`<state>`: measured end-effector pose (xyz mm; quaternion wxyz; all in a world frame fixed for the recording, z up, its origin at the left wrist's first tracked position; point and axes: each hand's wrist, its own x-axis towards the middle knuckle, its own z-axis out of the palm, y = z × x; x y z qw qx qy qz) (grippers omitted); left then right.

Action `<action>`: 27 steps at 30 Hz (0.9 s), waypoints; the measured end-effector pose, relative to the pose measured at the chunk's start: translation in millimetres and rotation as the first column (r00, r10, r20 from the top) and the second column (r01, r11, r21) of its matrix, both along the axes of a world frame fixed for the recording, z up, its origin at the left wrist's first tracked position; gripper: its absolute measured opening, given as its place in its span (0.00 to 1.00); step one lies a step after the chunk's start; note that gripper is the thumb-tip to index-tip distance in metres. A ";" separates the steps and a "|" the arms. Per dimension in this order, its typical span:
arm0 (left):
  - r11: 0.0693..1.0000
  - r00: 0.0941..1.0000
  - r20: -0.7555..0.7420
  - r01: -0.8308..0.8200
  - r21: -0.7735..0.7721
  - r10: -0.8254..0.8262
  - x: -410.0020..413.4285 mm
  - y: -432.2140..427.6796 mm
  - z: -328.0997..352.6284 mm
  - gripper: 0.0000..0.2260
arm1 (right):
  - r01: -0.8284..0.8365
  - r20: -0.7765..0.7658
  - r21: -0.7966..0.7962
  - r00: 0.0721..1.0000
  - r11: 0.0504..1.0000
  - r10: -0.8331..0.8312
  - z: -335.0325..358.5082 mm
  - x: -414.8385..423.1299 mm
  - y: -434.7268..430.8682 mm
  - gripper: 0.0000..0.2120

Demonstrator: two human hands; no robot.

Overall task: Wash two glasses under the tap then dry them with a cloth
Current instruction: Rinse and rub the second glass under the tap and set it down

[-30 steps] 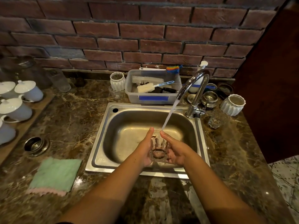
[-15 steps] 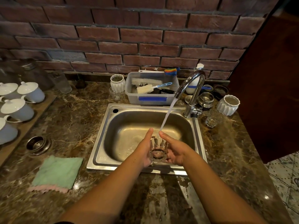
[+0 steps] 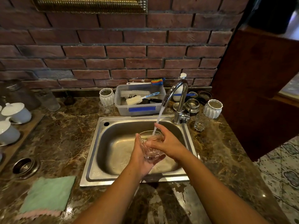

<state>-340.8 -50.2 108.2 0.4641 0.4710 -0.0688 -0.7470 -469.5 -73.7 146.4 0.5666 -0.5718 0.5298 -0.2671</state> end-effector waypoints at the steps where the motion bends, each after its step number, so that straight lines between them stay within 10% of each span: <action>1: 1.000 1.000 -0.025 -0.007 -0.009 0.006 0.2 1.6 4.8 0.35 | -0.026 0.004 -0.034 1.000 0.999 0.026 4.6 -0.4 2.4 0.46; 8: 0.999 0.999 0.037 0.009 0.041 -0.011 6.3 7.6 6.6 0.28 | -0.249 -0.269 -0.267 0.947 0.931 0.177 27.4 -3.8 12.0 0.48; 17: 0.990 0.940 0.315 0.140 -0.004 -0.132 -1.2 16.1 3.1 0.29 | -0.618 -0.704 -0.226 0.638 0.753 0.312 42.0 -19.5 7.6 0.42; 27: 0.879 0.537 0.811 0.473 -0.059 -0.234 -6.2 19.2 -28.9 0.11 | -0.610 -0.728 -0.119 0.590 0.783 0.349 9.9 -56.2 15.4 0.37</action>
